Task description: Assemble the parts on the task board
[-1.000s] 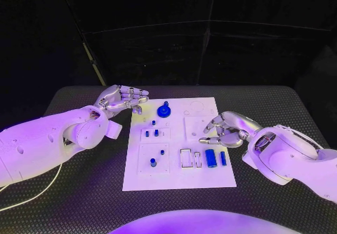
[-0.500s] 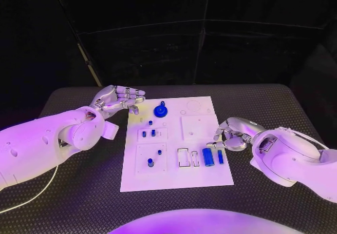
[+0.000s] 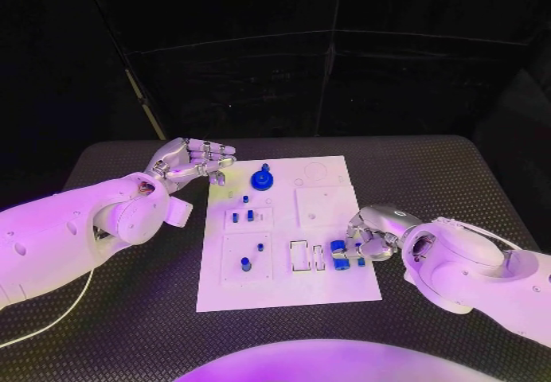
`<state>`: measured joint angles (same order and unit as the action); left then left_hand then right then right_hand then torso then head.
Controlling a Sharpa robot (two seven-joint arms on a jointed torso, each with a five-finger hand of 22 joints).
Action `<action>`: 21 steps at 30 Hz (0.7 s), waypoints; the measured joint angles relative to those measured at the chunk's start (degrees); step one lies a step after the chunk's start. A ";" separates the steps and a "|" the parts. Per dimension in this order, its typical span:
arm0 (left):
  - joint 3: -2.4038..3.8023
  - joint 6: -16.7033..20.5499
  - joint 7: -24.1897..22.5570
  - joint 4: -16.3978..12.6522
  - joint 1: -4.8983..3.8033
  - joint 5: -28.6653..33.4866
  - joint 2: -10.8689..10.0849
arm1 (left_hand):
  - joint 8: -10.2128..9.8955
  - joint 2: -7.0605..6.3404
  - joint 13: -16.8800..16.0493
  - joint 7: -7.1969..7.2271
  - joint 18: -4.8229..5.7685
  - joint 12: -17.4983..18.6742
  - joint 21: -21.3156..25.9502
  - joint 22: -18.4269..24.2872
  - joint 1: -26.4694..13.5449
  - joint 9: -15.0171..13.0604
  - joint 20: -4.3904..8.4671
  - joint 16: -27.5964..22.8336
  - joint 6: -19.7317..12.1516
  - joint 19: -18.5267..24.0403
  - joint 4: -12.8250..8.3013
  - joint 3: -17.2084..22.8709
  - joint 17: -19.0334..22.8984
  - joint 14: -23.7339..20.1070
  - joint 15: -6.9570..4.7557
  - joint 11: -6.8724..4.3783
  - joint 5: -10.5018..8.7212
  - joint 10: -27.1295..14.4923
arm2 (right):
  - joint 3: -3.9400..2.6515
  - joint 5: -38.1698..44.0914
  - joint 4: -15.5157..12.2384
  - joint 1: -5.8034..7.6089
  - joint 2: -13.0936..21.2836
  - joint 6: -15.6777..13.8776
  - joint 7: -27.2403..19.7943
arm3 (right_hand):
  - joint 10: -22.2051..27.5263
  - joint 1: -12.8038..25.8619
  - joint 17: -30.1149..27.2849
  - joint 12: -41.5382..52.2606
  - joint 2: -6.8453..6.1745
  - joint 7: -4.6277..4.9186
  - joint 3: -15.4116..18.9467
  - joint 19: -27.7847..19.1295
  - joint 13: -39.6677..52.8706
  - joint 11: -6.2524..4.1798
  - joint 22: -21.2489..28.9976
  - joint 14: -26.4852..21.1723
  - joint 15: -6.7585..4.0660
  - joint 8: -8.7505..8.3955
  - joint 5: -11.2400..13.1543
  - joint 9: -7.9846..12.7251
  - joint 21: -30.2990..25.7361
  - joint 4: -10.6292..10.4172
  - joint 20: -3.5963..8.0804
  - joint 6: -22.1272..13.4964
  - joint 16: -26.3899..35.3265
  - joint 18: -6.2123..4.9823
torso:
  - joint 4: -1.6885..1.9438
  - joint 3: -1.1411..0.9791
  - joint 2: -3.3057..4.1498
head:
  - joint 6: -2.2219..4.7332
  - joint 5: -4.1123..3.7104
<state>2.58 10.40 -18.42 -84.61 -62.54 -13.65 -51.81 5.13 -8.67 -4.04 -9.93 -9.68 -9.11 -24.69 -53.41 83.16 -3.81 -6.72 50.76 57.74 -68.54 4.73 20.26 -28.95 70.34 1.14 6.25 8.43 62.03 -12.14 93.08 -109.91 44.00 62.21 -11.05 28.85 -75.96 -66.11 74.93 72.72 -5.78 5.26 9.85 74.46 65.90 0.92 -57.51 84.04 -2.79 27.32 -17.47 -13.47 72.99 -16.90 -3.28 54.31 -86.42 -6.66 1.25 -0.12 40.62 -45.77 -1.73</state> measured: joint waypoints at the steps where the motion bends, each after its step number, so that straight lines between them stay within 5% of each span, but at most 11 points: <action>1: 0.00 0.00 0.00 0.00 0.00 0.00 0.01 | 0.00 0.00 0.00 0.00 0.00 0.00 0.00 0.00 0.00 0.00 0.00 0.00 0.00 0.00 0.00 0.00 0.00 0.00 0.00 0.00 0.00 0.00 | 0.00 0.08 0.09 -0.03 -0.15 0.17 0.04 | 0.00 0.00 0.00 0.00 0.00 0.00 0.00 0.00 0.06 0.00 0.00 0.00 0.00 0.15 0.00 -0.07 0.00 0.00 0.00 0.00 0.00 0.00 | 0.01 0.00 0.00 | 0.00 -0.03; 12: 0.00 -0.03 0.03 0.06 0.00 0.00 0.06 | 0.00 0.00 0.00 0.00 0.00 0.00 0.00 0.00 0.00 0.00 0.00 0.00 0.00 0.00 0.00 0.00 0.00 0.00 0.00 0.00 0.00 0.00 | -0.24 0.64 1.33 -0.77 -2.00 1.35 0.23 | -0.21 0.19 -0.01 0.00 0.25 -0.31 0.00 0.00 0.53 -0.21 0.00 0.00 0.00 1.64 -0.94 -1.33 0.00 0.00 0.00 -0.28 0.00 0.00 | 0.06 0.01 0.03 | -0.21 -0.20; 21: 0.00 -0.05 0.07 0.06 0.00 0.00 0.05 | 0.00 0.00 0.00 0.00 -0.01 0.01 0.00 -0.01 0.00 0.00 0.00 0.00 0.00 0.00 0.00 0.00 -0.01 0.00 0.00 0.00 0.00 0.00 | -0.46 1.64 1.69 -1.43 -2.78 0.49 -0.01 | -0.63 -2.23 -0.01 0.68 2.67 -0.60 -0.65 -0.05 1.83 -0.63 0.35 -0.08 -0.32 3.28 -2.73 -2.16 0.00 0.27 0.05 -1.25 0.00 -0.01 | 0.06 0.04 0.03 | -0.35 -0.10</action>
<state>2.58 10.35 -18.36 -84.54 -62.54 -13.65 -51.75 5.13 -8.67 -4.04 -9.93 -9.68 -9.11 -24.69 -53.41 83.16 -3.81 -6.72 50.76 57.75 -68.54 4.73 20.26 -28.96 70.34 1.14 6.25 8.43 62.03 -12.59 94.72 -108.22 42.57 59.44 -10.56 28.84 -76.59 -68.34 74.92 73.40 -3.11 4.66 9.21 74.40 67.72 0.29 -57.16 83.96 -3.11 30.60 -20.20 -15.63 72.99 -16.63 -3.23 53.06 -86.42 -6.67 1.31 -0.08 40.65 -46.12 -1.83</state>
